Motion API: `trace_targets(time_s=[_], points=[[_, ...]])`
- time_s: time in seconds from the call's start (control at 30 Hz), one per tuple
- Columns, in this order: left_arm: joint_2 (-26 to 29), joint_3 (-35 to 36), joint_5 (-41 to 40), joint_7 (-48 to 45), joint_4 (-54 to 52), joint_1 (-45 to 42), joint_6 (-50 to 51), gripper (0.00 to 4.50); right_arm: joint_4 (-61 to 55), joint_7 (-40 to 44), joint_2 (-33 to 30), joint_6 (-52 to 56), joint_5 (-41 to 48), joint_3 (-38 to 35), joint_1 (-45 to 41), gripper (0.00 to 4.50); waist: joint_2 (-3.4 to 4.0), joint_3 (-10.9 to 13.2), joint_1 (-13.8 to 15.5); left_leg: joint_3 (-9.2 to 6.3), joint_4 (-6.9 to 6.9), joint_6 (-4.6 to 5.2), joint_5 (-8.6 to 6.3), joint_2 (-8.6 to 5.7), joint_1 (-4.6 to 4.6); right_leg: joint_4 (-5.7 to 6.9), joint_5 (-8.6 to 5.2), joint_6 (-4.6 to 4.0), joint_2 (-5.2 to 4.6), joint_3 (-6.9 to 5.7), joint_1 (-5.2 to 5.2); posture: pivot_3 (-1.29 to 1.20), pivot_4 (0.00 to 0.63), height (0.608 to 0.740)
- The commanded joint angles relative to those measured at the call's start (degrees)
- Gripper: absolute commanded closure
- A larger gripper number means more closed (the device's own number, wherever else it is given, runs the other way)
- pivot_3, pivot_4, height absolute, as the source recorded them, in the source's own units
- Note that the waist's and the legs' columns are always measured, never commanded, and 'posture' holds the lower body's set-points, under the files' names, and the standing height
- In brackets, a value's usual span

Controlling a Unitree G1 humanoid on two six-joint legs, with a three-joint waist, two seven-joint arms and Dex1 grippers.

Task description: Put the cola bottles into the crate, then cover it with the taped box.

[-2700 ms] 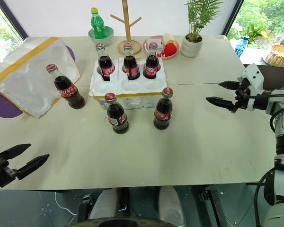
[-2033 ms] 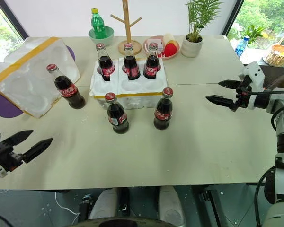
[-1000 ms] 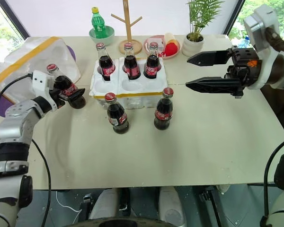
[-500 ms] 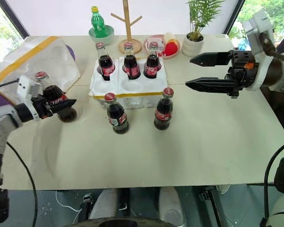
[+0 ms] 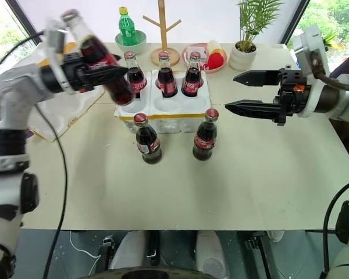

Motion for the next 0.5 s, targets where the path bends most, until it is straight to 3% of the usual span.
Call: trace_targets(time_s=[0.03, 0.27, 0.5], points=[[-3.77, -1.20, 4.46, -2.36, 10.19, -7.83, -9.51, 1.63, -3.87, -2.22, -0.68, 0.82, 2.35, -4.75, 1.79, 0.00, -0.01, 0.01, -0.02, 0.00, 0.00, 0.00, 0.00, 0.00, 0.00, -0.01, 0.00, 0.00, 0.02, 0.00, 0.00, 0.00, 0.150, 0.740], [-11.67, -2.34, 10.66, -5.87, 28.55, -15.98, -21.08, 1.63, -9.61, -7.06, -1.12, 4.02, 5.82, -10.75, 8.04, 0.00, -0.02, 0.02, 0.11, 0.03, -0.04, 0.02, -0.01, 0.02, -0.08, -0.12, 0.00, 0.00, 0.05, 0.02, -0.07, 0.00, 0.150, 0.740], [-13.93, -1.88, 13.20, -9.70, 33.85, -17.88, -23.96, 1.63, -12.68, -11.07, -1.38, 5.97, 8.88, -14.27, 11.59, 0.00, -0.04, 0.03, 0.06, -0.02, -0.03, 0.14, -0.08, 0.02, -0.11, -0.10, 0.00, 0.01, 0.03, 0.01, -0.08, 0.00, 0.150, 0.740]])
